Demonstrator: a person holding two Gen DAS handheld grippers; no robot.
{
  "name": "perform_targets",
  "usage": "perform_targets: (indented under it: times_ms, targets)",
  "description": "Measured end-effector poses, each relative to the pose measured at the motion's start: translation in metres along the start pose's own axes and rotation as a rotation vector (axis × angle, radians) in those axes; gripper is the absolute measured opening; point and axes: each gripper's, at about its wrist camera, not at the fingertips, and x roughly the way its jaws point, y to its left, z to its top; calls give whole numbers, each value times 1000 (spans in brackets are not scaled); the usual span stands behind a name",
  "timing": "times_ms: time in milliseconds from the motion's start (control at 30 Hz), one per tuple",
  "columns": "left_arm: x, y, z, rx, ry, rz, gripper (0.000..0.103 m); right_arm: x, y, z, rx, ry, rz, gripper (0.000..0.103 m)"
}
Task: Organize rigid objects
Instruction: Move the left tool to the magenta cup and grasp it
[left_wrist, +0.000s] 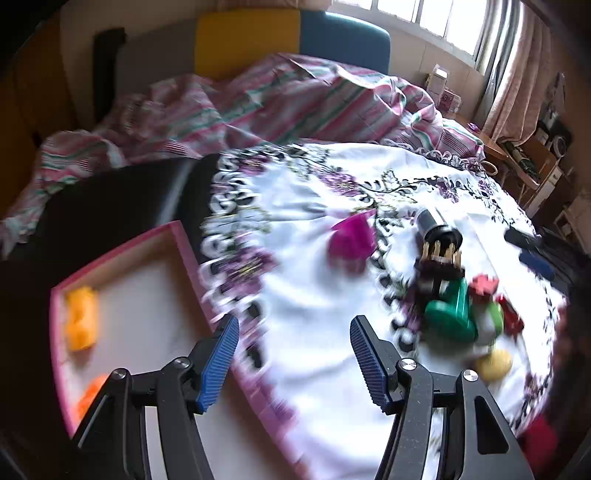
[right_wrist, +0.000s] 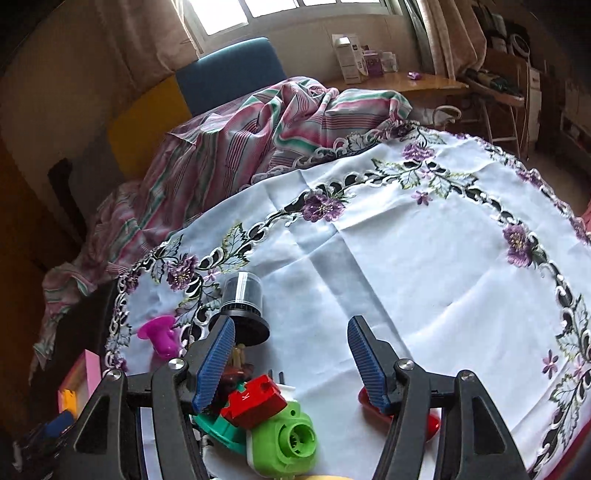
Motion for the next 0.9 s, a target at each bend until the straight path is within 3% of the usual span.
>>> perform_targets:
  times_ms: [300, 467, 667, 700, 800, 900]
  targets:
    - [85, -46, 54, -50, 76, -79, 62, 10, -3, 2, 30, 45, 31, 65]
    - [126, -54, 72, -93, 111, -81, 62, 10, 0, 2, 23, 48, 41, 65]
    - [146, -59, 83, -132, 97, -105, 72, 10, 3, 1, 12, 50, 46, 65]
    - [149, -60, 84, -134, 89, -99, 71, 10, 5, 1, 8, 48, 44, 65]
    - [157, -58, 88, -148, 78, -93, 53, 11, 7, 0, -14, 44, 29, 65]
    - [157, -58, 90, -129, 73, -76, 52, 11, 10, -1, -30, 46, 24, 65]
